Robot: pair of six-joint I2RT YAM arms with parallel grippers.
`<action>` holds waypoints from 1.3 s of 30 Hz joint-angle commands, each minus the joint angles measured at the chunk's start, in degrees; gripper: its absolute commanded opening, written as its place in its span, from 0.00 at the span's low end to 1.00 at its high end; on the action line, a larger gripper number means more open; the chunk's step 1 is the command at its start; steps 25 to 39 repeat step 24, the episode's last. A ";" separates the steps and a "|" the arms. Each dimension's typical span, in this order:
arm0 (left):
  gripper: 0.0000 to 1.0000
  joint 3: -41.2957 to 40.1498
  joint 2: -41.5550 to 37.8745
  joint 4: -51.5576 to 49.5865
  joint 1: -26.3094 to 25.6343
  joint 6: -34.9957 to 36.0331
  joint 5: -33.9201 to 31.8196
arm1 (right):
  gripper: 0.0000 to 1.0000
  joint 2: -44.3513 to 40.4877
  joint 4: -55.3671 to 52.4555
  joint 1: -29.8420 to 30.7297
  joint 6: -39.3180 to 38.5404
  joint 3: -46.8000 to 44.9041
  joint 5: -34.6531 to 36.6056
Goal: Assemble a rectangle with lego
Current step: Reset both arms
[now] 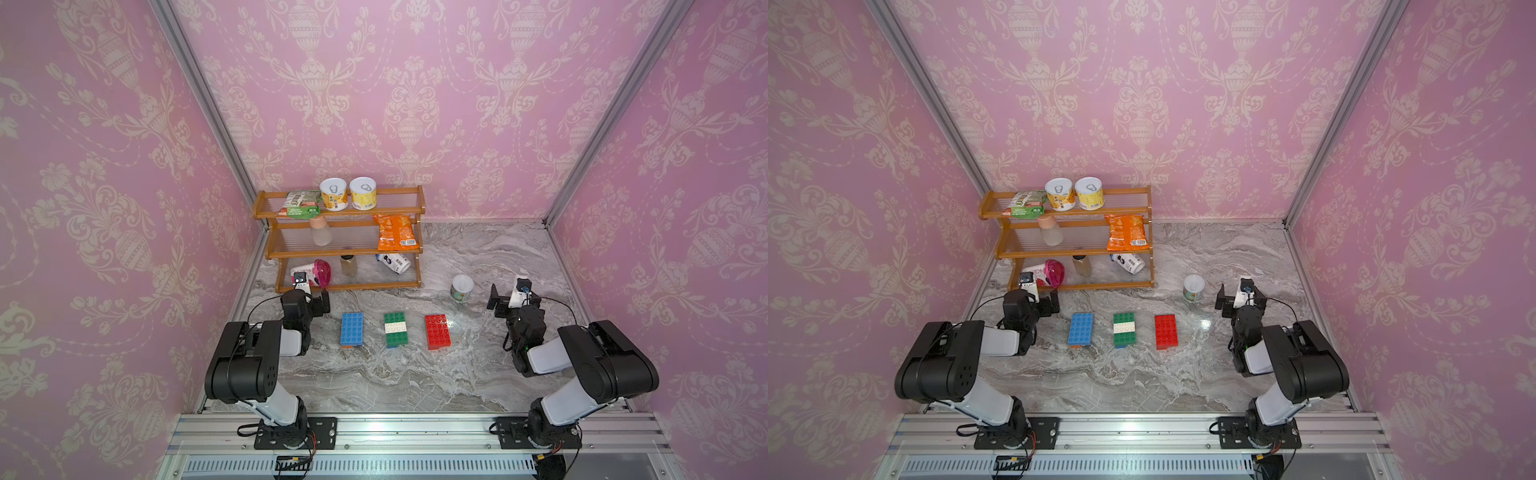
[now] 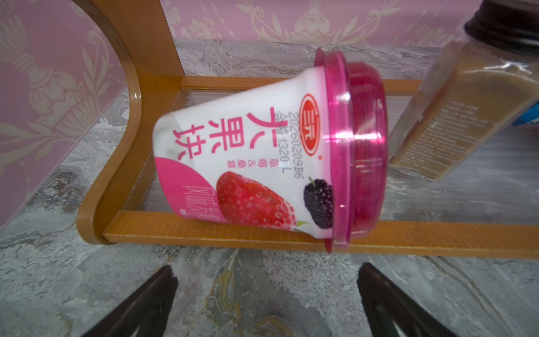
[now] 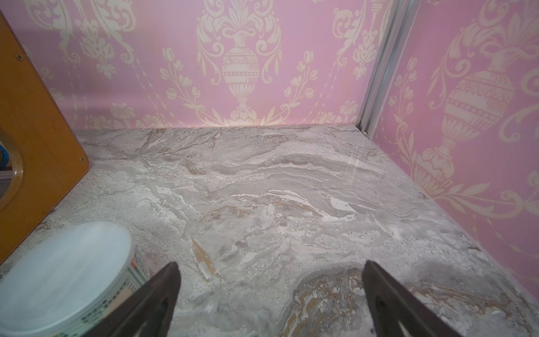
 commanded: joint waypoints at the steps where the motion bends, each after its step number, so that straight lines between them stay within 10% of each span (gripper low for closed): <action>1: 0.99 1.00 -0.13 0.76 0.36 0.28 1.49 | 1.00 0.98 3.36 -0.24 -0.47 -1.35 0.25; 39: 0.99 0.94 -0.14 0.82 0.27 0.37 1.40 | 1.00 1.11 4.34 -0.27 -0.55 -2.12 -0.42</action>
